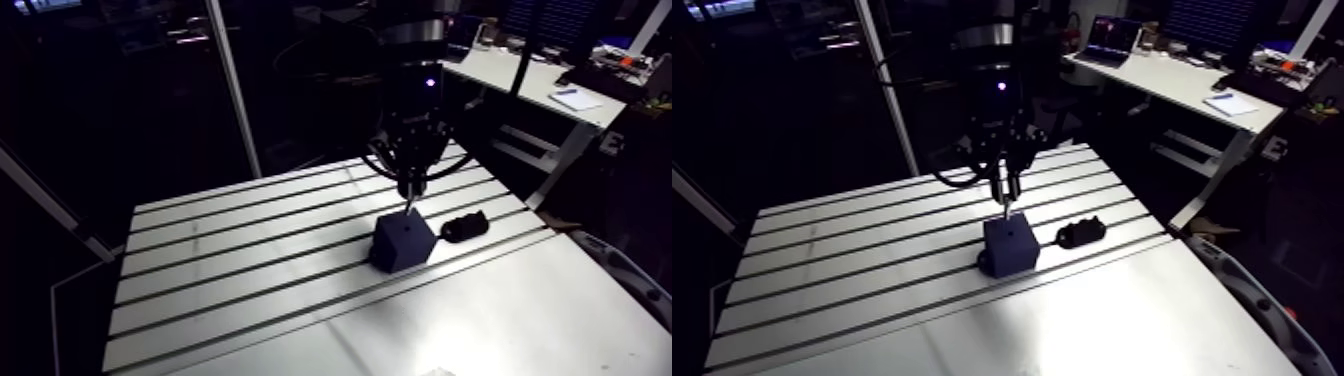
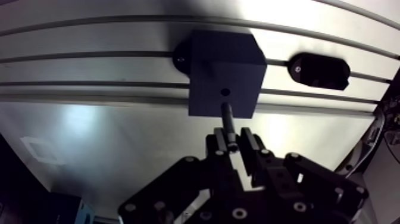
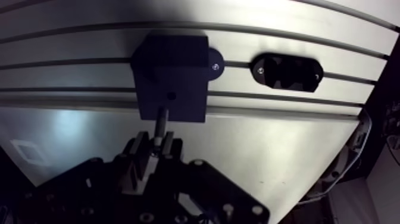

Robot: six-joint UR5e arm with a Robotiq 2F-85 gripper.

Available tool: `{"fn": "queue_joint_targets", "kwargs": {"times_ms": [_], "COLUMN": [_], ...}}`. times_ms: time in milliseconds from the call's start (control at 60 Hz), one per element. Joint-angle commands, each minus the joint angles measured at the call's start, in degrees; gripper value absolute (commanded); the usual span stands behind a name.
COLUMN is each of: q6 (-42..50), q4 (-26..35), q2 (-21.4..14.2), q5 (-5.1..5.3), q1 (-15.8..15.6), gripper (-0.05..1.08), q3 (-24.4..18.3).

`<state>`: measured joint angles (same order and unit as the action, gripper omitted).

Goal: Pick up the M10 bolt and insert it into the hole until fully seated.

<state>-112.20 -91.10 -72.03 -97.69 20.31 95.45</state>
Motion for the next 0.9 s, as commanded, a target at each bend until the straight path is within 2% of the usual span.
{"fn": "queue_joint_targets", "kwargs": {"times_ms": [17, 900], "q6": [0.0, -0.4], "q4": [-0.1, -0.5], "q2": [0.1, 0.2], "q5": [0.0, 0.0], "q1": [0.0, 0.4], "gripper": [1.08, 1.08], "q3": [0.3, 1.1]}}
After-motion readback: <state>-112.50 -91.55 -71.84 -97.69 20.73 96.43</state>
